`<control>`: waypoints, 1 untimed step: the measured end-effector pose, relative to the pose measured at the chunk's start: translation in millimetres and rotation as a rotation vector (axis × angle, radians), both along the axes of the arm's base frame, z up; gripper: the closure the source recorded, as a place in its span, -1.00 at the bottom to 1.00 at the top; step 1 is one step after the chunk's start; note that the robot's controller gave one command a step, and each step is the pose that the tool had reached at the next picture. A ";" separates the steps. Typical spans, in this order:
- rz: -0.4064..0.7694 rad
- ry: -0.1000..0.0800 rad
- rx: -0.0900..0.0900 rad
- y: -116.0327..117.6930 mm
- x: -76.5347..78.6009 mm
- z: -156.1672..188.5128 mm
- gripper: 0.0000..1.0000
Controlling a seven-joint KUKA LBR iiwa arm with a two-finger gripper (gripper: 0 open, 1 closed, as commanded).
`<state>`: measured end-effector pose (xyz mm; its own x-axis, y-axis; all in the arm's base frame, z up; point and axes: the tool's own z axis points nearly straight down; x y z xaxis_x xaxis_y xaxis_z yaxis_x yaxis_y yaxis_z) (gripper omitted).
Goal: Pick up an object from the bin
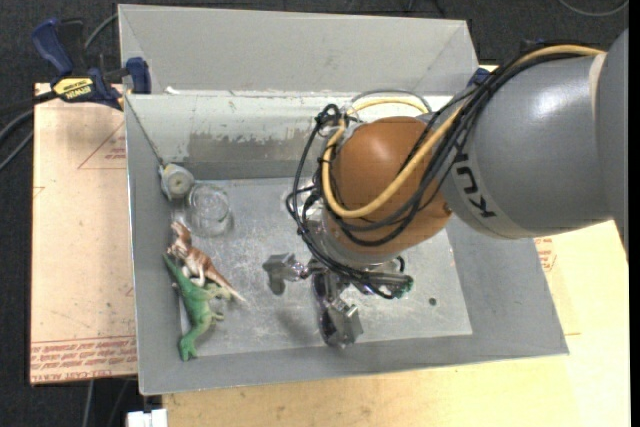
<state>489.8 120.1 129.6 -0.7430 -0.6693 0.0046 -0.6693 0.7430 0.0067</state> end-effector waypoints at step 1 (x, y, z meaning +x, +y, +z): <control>-0.420 -0.001 -0.003 -45.6 10.3 51.5 -1.00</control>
Offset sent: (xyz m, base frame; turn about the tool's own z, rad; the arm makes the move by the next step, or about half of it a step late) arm 0.0669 -0.0634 0.0214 0.0004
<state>500.2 74.5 181.1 -0.9515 -0.3077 0.0051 -0.3077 0.9515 0.0039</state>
